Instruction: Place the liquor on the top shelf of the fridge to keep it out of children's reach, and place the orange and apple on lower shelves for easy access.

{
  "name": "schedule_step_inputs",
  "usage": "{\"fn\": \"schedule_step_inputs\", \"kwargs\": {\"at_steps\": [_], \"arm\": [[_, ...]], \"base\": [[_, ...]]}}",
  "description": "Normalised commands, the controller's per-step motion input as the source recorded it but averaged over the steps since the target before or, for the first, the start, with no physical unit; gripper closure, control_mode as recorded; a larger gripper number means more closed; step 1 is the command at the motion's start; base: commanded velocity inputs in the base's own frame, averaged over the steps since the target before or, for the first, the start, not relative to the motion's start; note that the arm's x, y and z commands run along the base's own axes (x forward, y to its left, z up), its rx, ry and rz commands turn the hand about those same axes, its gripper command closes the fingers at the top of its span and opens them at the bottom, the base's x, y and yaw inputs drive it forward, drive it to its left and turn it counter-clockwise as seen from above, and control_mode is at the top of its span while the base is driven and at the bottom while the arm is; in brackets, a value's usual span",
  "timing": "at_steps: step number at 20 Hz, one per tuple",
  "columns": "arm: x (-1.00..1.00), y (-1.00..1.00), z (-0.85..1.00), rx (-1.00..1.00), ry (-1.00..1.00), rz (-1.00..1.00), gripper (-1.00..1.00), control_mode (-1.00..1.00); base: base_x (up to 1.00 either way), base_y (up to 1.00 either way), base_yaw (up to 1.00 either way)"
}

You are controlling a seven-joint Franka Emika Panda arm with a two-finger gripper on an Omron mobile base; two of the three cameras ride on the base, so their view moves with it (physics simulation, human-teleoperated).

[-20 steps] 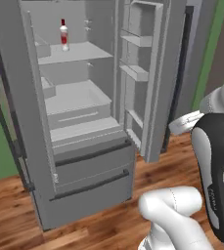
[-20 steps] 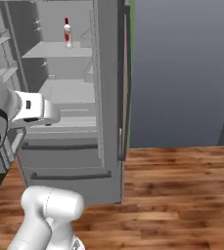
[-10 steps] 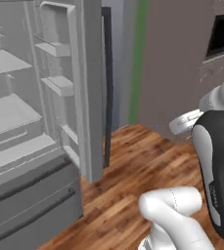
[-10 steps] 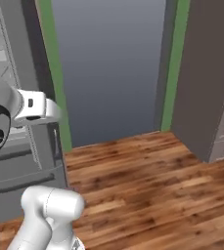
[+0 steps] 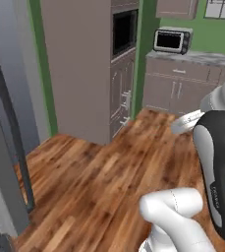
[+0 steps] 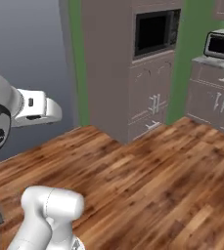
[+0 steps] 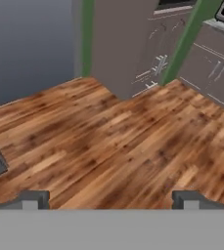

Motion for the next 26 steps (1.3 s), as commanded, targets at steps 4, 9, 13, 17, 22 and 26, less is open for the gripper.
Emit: {"fn": "schedule_step_inputs", "kwargs": {"at_steps": [4, 9, 13, 17, 22, 26], "arm": [[0.00, 0.00, 0.00, 0.00, 0.00, 0.00, -1.00, 1.00], [0.00, 0.00, 0.00, 0.00, 0.00, 0.00, -1.00, 1.00], [0.00, 0.00, 0.00, 0.00, 0.00, 0.00, -1.00, 1.00], [0.00, 0.00, 0.00, 0.00, 0.00, 0.00, -1.00, 1.00], [0.00, 0.00, 0.00, 0.00, 0.00, 0.00, -1.00, 1.00], [0.00, 0.00, 0.00, 0.00, 0.00, 0.00, -1.00, 1.00]], "base": [[0.10, -0.74, -0.65], [0.20, -0.70, -0.61], [0.31, -0.59, -0.59], [0.38, -0.38, -0.52], [0.44, 0.06, -0.36], [0.42, 0.32, -0.26]]}}
